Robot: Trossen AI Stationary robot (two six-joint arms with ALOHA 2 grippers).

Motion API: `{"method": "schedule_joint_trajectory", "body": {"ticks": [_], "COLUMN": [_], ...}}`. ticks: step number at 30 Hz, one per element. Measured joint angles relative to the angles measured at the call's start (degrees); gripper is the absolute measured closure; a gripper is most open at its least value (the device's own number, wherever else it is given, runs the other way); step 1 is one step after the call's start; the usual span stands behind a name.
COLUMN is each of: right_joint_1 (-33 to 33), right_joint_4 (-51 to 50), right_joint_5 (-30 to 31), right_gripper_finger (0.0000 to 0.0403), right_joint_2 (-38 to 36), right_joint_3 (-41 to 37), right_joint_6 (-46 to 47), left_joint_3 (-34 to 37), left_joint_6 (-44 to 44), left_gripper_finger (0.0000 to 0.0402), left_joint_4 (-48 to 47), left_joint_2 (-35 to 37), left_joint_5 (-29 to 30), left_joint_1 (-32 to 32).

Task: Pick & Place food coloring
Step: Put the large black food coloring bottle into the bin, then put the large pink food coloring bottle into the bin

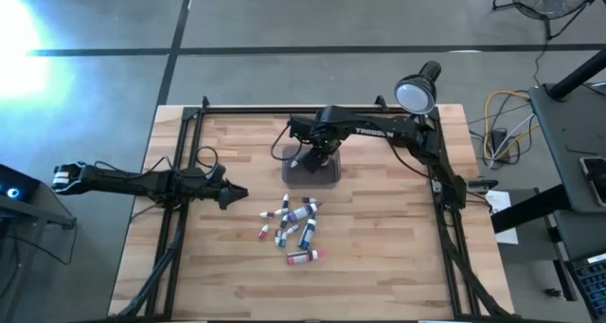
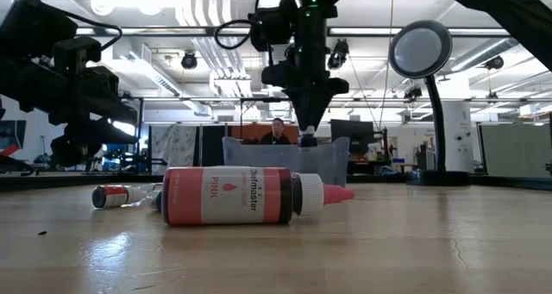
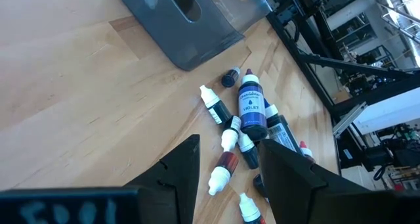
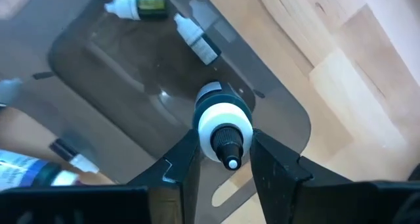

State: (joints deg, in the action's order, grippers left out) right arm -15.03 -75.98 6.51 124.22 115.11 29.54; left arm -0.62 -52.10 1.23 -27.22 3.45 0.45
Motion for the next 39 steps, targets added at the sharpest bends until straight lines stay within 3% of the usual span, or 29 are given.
{"method": "schedule_joint_trajectory", "body": {"ticks": [11, 15, 26, 35, 39], "right_joint_1": [0.1, 0.0, -0.3, 2.3, 5.7], "right_joint_4": [1.8, 1.9, 1.1, 0.2, 1.0], "right_joint_5": [3.7, 7.3, 7.1, 8.9, 7.3], "right_gripper_finger": [0.0289, 0.0261, 0.0172, 0.0146, 0.0146], "right_joint_2": [-1.5, -2.7, -4.4, -10.2, -13.4], "right_joint_3": [-5.5, -5.8, -5.8, -5.8, -5.8], "right_joint_6": [3.0, 5.4, 3.5, 2.1, -3.5], "left_joint_3": [0.0, 0.0, 0.0, 0.0, 0.0], "left_joint_6": [0.0, 0.0, -0.1, 0.5, 1.3], "left_gripper_finger": [0.0271, 0.0271, 0.0271, 0.0271, 0.0271], "left_joint_4": [0.0, 0.0, 0.0, 0.0, 0.0], "left_joint_2": [0.0, 0.0, 0.0, 0.0, 0.0], "left_joint_5": [0.0, 0.0, 0.0, 0.0, 0.0], "left_joint_1": [0.0, 0.0, 0.0, 0.0, 0.0]}}
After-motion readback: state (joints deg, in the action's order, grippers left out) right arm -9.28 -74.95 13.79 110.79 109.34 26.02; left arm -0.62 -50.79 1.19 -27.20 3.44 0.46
